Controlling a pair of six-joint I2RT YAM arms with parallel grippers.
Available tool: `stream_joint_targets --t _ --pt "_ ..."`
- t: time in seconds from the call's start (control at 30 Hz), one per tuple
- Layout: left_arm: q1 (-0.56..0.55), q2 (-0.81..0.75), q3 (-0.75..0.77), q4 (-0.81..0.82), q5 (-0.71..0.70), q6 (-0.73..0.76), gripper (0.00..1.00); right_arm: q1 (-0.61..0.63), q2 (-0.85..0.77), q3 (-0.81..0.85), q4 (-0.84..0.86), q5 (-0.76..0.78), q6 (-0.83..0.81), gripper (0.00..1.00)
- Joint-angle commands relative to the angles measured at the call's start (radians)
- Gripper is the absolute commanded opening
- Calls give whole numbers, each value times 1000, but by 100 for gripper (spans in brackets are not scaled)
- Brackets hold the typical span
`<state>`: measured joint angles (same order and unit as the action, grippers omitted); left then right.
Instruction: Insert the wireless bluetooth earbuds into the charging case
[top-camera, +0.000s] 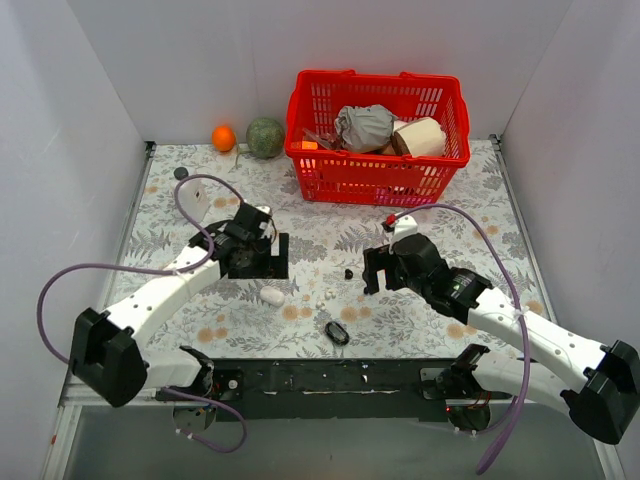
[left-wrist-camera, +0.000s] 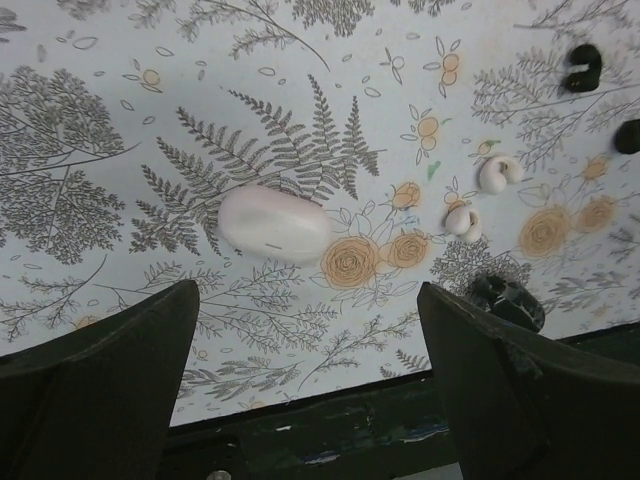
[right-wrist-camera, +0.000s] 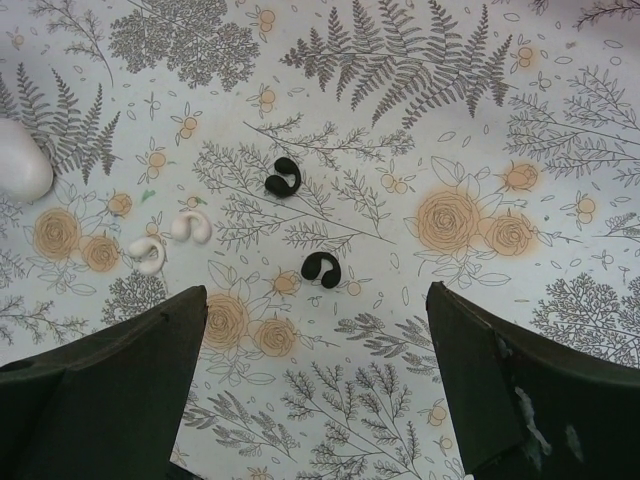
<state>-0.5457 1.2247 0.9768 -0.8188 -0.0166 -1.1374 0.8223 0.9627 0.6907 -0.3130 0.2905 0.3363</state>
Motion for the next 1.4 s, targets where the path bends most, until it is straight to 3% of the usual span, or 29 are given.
stream_joint_targets --t 0.0,0.27,0.3,0.67,1.37 --pt "-115 107 60 -97 -117 5 91 5 4 56 46 -47 -26 98" --pt "-148 171 11 -94 -149 -19 94 5 -38 20 57 -88 -11 98" --pt "-148 192 8 -91 -160 -28 98 3 -45 17 58 -91 -8 97" --pt "-140 248 -33 32 -144 -36 98 3 -105 -22 45 -100 4 98" --pt "-88 357 -44 95 -115 45 97 3 -93 -14 25 -96 -5 97"
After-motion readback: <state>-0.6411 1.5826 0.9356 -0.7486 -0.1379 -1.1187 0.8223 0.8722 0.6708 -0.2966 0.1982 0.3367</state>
